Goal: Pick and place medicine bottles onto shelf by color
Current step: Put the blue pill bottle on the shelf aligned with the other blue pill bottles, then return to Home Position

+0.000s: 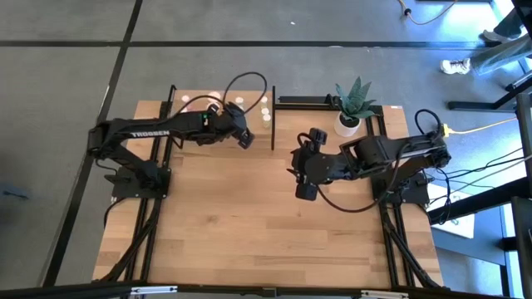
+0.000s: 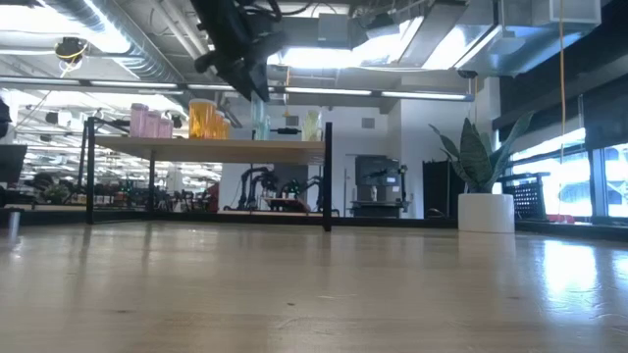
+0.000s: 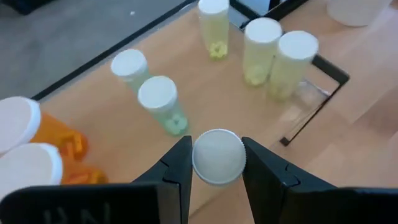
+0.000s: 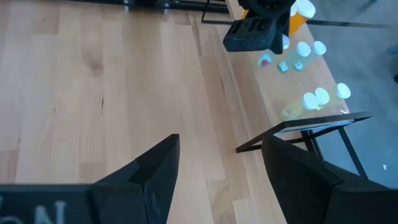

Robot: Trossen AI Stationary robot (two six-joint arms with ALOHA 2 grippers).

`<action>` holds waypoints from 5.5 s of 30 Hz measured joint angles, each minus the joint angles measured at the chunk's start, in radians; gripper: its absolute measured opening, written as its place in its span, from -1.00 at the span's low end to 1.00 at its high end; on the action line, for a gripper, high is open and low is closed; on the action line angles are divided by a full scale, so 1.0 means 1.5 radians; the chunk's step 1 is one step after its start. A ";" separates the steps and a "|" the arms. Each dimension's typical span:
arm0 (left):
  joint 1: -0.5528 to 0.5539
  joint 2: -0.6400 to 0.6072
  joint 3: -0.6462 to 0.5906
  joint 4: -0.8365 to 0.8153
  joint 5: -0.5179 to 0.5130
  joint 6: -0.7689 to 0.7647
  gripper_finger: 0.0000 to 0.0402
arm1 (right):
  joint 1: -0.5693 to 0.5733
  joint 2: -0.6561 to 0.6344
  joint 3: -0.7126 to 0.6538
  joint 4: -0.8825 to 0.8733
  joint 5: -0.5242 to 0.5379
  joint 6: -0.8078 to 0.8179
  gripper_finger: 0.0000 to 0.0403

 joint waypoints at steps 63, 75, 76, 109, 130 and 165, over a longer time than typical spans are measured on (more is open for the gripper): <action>0.029 0.035 -0.001 -0.006 0.009 -0.047 -0.45 | -0.002 0.000 -0.011 0.023 0.017 -0.004 0.14; 0.031 0.035 -0.001 -0.006 0.006 -0.025 -0.28 | -0.002 0.000 -0.011 0.023 0.017 -0.004 0.14; 0.031 0.035 -0.001 -0.006 0.006 -0.027 -0.26 | -0.002 0.000 -0.011 0.023 0.017 -0.004 0.14; -0.009 -0.151 -0.001 0.032 0.128 0.030 -0.21 | -0.002 -0.017 -0.011 0.023 0.024 -0.036 -0.14; -0.180 -0.470 -0.029 -0.159 0.131 0.088 -0.99 | -0.001 -0.231 -0.028 -0.042 -0.092 -0.022 -0.98; -0.236 -0.922 -0.538 0.338 0.261 0.238 -1.00 | -0.001 -0.918 -0.871 0.620 -0.292 -0.034 -0.99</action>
